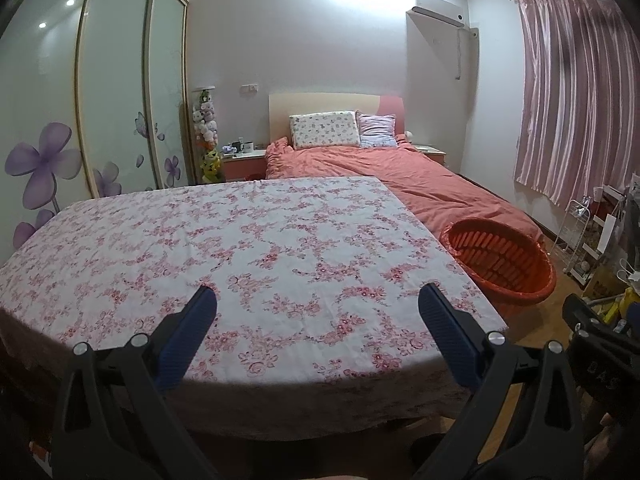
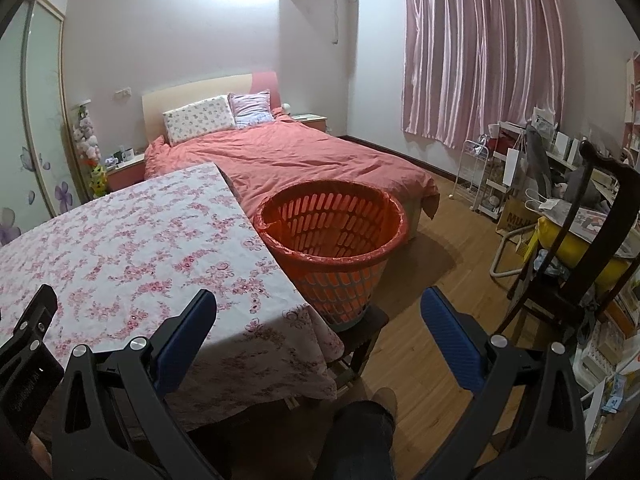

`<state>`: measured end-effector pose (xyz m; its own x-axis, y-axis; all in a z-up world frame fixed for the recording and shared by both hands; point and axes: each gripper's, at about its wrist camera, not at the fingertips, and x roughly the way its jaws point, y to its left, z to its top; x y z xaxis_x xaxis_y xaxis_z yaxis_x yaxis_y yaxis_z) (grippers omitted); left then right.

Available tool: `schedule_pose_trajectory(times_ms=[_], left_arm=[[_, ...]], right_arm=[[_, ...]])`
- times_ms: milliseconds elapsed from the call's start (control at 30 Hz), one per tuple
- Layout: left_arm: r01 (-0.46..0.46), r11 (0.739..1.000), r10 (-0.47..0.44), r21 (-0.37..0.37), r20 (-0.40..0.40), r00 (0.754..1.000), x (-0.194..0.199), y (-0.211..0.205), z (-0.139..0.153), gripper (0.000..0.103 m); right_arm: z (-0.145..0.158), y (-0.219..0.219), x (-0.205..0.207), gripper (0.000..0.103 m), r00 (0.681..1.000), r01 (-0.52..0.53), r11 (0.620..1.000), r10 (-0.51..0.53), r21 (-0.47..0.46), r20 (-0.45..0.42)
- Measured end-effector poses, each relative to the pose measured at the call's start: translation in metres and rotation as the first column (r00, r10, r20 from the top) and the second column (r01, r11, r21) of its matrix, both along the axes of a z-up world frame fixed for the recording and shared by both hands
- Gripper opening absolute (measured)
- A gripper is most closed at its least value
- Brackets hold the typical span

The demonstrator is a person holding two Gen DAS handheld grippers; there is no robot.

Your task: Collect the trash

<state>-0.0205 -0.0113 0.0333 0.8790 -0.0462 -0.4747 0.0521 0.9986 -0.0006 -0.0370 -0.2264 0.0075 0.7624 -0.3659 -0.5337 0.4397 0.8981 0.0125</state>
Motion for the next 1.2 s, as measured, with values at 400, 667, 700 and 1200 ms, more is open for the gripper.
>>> schedule_pose_trajectory(times_ms=[400,667,700,1200], left_arm=[[0.010,1.000,-0.010,-0.001,-0.003,1.000,0.0006,-0.0031,0.0004,0.099],[0.010,1.000,-0.010,-0.001,-0.004,1.000,0.0007,-0.0029,0.0003,0.099],[0.010,1.000,-0.010,-0.002,-0.005,1.000,0.0007,-0.0029,0.0004,0.099],[0.009,1.000,-0.009,-0.004,-0.010,1.000,0.0003,-0.0028,-0.0016,0.099]], right_arm=[[0.0003,-0.0004,-0.0003,0.101,1.000,0.001,1.000,-0.001,0.002,0.001],[0.0003,-0.0011,-0.0003,0.101,1.000,0.002,1.000,-0.002,0.003,0.001],[0.0003,-0.0011,-0.0003,0.101,1.000,0.002,1.000,-0.002,0.002,0.001],[0.0004,-0.0019,-0.0005,0.101,1.000,0.003,1.000,-0.003,0.002,0.001]])
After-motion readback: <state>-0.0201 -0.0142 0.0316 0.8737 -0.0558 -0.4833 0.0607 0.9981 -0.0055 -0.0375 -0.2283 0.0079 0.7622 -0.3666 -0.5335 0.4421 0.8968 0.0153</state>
